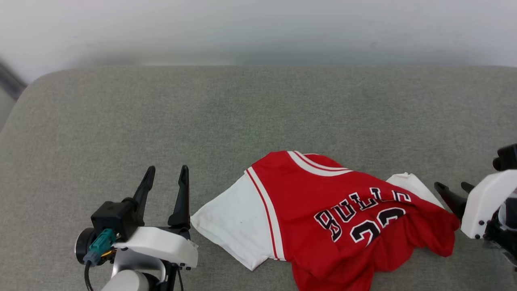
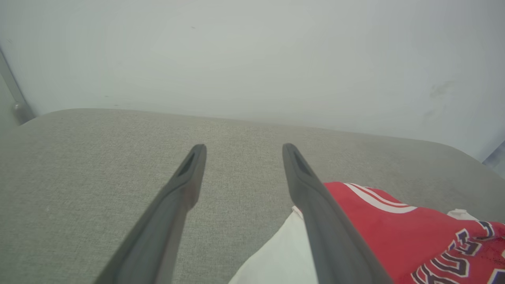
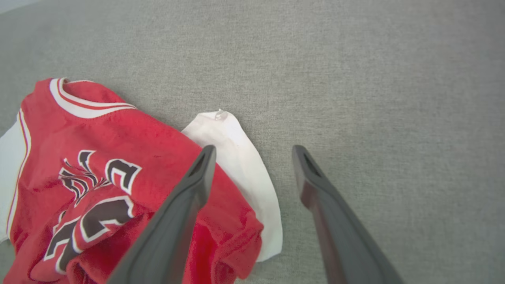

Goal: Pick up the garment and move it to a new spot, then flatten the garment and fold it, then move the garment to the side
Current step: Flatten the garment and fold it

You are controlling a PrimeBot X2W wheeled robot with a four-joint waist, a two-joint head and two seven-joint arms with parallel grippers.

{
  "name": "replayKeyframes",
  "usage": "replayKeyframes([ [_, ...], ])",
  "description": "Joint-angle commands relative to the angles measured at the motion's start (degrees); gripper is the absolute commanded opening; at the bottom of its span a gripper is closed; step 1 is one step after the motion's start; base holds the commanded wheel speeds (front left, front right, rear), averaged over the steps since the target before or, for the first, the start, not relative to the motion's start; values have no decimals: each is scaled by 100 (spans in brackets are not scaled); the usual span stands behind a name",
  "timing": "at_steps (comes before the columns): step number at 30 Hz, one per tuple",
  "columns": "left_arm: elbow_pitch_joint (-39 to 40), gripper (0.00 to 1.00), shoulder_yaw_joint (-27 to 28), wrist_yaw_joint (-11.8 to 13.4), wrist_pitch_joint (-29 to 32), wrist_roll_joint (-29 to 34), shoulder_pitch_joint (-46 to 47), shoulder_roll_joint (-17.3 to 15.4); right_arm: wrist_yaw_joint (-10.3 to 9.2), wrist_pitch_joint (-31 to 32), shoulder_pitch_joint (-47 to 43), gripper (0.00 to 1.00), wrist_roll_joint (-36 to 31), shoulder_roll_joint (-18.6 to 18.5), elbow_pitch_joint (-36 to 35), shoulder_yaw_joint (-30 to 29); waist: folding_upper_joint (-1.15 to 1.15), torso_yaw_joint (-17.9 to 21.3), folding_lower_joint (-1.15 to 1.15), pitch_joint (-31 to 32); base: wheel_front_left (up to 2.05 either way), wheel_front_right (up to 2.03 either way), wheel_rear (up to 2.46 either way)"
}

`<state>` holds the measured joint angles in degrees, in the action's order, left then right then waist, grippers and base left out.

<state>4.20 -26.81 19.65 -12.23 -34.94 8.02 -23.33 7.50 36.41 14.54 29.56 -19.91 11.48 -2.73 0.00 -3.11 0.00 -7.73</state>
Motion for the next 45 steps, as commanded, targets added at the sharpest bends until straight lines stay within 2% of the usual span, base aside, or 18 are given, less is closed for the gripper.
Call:
replayKeyframes([
  [1,-32,100,-2,-44,-45,28,144,39,-2,236,246,100,51,-178,139,159,0,-227,0,-306,0,0,0],
  [5,-81,100,-21,-118,-107,80,364,127,-2,769,800,100,176,-401,423,551,0,-357,0,-625,0,0,0],
  [10,-176,100,-36,-197,-159,96,571,227,-2,1048,1267,100,237,-588,731,1048,0,-450,0,-937,0,0,0],
  [17,-322,100,-32,-290,-210,97,672,341,-1,1603,1217,100,485,-582,1327,1548,0,-476,0,-1063,0,0,0],
  [18,-347,100,-24,-293,-221,96,674,350,-1,1689,1174,85,540,-554,1404,1586,0,-469,0,-1061,0,0,0],
  [19,-372,100,-14,-304,-226,86,675,364,-1,1796,1147,37,539,-542,1486,1606,0,-459,0,-1057,0,0,0],
  [20,-403,100,-10,-310,-228,84,674,375,-2,1916,1123,0,516,-539,1585,1613,0,-446,0,-1036,0,0,0],
  [24,-482,100,9,-333,-249,68,649,397,-2,1670,1345,0,468,-538,1439,1593,0,-370,0,-931,0,0,0],
  [27,-515,100,19,-330,-258,70,595,371,-6,1166,1606,0,287,-625,1337,1259,0,-289,0,-811,0,0,0],
  [32,-509,100,30,-268,-235,66,483,299,-3,497,1700,0,-107,-496,1300,338,0,-116,0,-574,0,0,0],
  [38,-428,100,26,-204,-147,61,378,234,-3,349,1075,0,-524,-276,1237,-1051,0,29,0,-419,0,0,0],
  [42,-397,100,29,-152,-104,48,308,197,-3,272,525,0,-744,50,1222,-1870,0,93,0,-399,0,0,0],
  [45,-388,100,53,-111,-75,25,271,164,-2,65,204,0,-869,338,1239,-2197,0,142,0,-393,0,0,0],
])
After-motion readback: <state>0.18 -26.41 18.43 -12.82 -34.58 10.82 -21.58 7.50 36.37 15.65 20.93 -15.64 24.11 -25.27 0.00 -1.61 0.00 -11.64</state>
